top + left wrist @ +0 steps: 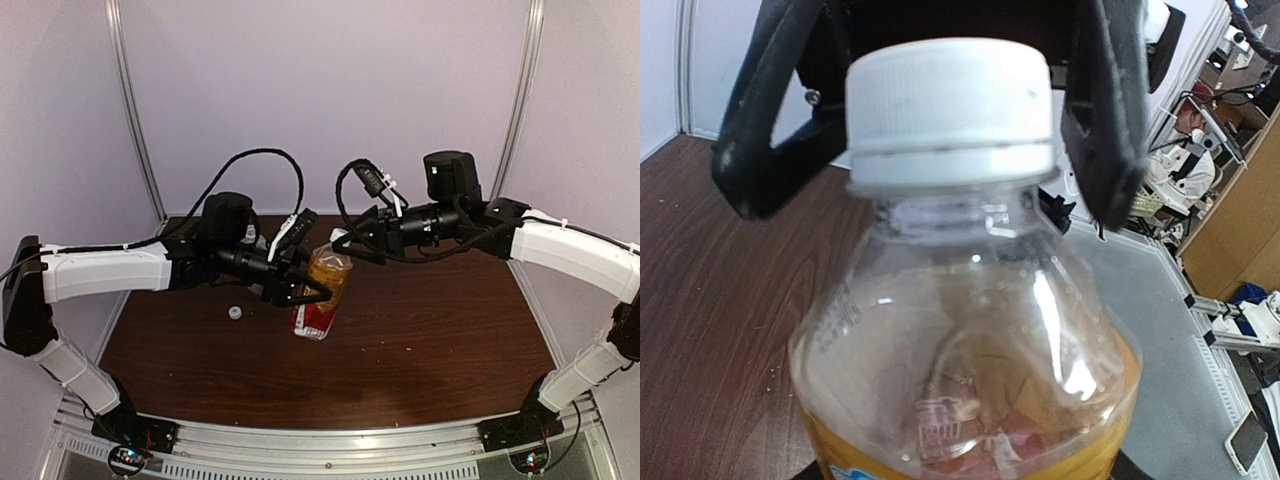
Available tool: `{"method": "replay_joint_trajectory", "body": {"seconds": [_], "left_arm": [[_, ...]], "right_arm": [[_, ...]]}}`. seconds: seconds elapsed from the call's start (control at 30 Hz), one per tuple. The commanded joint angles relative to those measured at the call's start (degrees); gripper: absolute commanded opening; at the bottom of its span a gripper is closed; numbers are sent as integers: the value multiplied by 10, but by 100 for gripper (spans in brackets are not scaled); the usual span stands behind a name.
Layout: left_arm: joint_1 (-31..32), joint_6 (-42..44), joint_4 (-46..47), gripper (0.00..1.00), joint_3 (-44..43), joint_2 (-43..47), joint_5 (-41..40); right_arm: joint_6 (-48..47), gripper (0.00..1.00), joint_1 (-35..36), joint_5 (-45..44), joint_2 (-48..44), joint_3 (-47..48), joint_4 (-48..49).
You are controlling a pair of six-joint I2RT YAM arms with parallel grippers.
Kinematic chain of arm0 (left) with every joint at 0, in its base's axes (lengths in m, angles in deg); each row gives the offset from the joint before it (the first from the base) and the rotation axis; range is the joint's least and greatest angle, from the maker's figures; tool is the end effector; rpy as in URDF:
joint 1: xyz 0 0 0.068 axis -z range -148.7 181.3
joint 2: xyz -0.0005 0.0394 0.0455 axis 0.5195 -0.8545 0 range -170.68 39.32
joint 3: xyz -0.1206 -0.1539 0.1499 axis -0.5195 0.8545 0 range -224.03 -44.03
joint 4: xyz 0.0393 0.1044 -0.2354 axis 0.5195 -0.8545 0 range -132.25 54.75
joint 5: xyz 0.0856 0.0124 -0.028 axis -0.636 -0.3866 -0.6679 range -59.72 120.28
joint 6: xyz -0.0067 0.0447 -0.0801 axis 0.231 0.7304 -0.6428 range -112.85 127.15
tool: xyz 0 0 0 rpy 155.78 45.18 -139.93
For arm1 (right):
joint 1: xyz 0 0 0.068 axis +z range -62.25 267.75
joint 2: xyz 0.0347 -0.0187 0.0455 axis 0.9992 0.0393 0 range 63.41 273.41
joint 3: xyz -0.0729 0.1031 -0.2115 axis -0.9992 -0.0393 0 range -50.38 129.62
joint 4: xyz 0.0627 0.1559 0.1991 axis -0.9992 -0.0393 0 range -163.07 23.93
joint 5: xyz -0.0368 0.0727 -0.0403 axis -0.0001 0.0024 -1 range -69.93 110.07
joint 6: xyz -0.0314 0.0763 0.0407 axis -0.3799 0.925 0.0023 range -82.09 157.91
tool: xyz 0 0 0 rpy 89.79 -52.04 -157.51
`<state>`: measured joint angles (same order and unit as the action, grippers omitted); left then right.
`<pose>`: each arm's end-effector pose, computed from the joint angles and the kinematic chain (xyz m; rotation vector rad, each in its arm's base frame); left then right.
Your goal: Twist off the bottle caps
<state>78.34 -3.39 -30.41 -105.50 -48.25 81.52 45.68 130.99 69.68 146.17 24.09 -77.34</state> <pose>0.2069 -0.3166 0.2508 1.2505 1.6951 -1.5004 0.2196 0.2928 0.3296 -1.1965 1.6587 1.4021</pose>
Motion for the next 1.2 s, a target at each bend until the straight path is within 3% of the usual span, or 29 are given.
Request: {"method": "replay_joint_trajectory", "body": {"seconds": [0.0, 0.13, 0.37, 0.47, 0.93, 1.13, 1.17], "left_arm": [[0, -21, 59, 35, 19, 37, -56], [1, -30, 68, 34, 24, 43, -92], [7, -42, 71, 33, 26, 49, -129], [8, -45, 72, 33, 24, 50, -134], [11, -41, 61, 32, 26, 59, -140], [11, -36, 60, 32, 27, 60, -148], [11, -37, 61, 32, 28, 61, -150]], "right_arm": [[73, 79, -2, -98, -34, -29, 64], [106, 92, 7, -160, -42, -36, 93], [135, 92, 28, -197, -23, -11, 110], [141, 87, 32, -201, -17, 0, 111], [141, 46, 39, -178, 7, 13, 131], [143, 2, 40, -163, 8, 10, 139], [144, 0, 40, -162, 7, 7, 143]]}}
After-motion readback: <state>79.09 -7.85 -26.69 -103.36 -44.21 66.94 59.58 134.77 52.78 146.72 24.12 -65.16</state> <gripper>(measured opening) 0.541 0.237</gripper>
